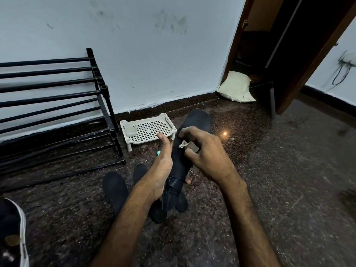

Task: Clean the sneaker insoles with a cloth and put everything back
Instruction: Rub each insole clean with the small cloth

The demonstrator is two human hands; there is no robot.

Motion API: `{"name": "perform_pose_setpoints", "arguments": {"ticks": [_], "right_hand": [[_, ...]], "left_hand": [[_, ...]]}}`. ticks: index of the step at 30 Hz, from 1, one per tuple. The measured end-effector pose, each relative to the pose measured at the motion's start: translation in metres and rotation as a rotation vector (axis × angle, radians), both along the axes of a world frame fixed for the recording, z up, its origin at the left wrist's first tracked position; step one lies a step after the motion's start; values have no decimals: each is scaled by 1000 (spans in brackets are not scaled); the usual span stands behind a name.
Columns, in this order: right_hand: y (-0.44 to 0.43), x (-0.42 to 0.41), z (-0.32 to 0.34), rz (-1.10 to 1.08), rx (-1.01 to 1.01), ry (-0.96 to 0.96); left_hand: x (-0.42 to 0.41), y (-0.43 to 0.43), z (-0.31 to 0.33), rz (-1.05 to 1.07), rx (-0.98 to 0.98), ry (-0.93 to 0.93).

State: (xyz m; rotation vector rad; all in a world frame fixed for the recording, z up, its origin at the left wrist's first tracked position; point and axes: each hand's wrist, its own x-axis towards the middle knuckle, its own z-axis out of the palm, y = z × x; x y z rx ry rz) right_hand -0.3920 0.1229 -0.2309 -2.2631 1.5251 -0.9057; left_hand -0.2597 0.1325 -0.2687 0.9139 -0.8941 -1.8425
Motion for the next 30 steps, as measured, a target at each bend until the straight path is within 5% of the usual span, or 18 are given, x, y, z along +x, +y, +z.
{"name": "perform_pose_setpoints", "arguments": {"ticks": [14,19,23,27,30], "right_hand": [[1,4,0,54,45,21],[2,-4,11,-127,-16,-249],[-2,4,6,-228,-45,-102],[-1,21,-7,-101,-96,1],[4,14,1,93,132,-1]], "left_hand": [[8,-4,0,7,32,72],[14,-9,0,15,69,130],[13,-11,-1,21,92,128],[9,-8,-4,68,132,98],[17,-13,-8,95,156,128]]}}
